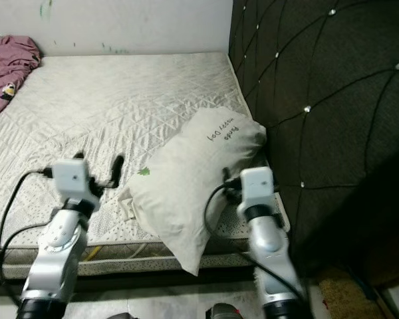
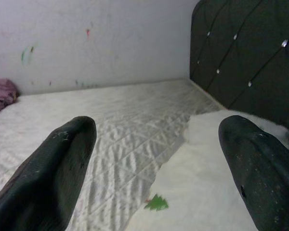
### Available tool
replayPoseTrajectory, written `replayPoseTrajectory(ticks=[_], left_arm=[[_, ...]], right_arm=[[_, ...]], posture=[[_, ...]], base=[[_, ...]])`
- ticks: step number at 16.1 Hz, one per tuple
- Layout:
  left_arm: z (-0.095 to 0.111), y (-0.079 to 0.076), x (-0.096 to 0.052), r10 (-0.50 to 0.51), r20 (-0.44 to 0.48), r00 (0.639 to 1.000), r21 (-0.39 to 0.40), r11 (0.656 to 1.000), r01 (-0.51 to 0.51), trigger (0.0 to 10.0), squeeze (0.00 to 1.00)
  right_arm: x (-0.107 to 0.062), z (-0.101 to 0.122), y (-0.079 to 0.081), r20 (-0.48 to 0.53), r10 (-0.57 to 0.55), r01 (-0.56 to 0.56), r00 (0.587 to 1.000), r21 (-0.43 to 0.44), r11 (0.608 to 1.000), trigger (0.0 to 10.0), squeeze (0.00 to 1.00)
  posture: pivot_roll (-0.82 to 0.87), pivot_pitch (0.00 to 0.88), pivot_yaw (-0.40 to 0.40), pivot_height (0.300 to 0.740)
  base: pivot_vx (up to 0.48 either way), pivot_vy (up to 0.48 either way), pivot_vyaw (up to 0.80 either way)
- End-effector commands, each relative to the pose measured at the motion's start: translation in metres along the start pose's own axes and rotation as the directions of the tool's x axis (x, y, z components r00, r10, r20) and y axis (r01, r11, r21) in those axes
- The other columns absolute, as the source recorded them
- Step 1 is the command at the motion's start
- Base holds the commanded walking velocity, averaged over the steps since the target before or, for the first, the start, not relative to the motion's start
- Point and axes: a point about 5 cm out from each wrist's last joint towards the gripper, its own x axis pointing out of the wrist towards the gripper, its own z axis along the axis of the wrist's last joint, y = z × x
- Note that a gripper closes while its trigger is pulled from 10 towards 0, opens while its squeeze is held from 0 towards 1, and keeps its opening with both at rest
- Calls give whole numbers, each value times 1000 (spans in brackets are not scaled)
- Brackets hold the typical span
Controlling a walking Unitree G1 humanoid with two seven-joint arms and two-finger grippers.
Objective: Clean up the room
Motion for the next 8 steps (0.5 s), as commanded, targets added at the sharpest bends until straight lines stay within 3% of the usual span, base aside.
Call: replayPoseTrajectory(ticks=[1, 5, 8], left_arm=[[-5, 4, -2, 19, -23, 1000, 8, 1000, -19, 10000, 0], [-2, -2, -2, -48, -30, 998, 14, 999, 48, 10000, 0], [3, 3, -1, -18, -18, 1000, 15, 1000, 18, 10000, 0]], right_arm=[[2, 11, 1, 47, -14, 13, 999, 3, 1000, 10000, 0], [-5, 21, -6, 94, -52, 48, 994, 44, 998, 10000, 0], [-2, 23, -5, 99, -47, 43, 994, 42, 998, 10000, 0]], posture=[[-107, 0, 73, 740], [-109, 0, 84, 740], [-84, 0, 68, 740]], base=[[0, 0, 0], [0, 0, 0], [0, 0, 0]])
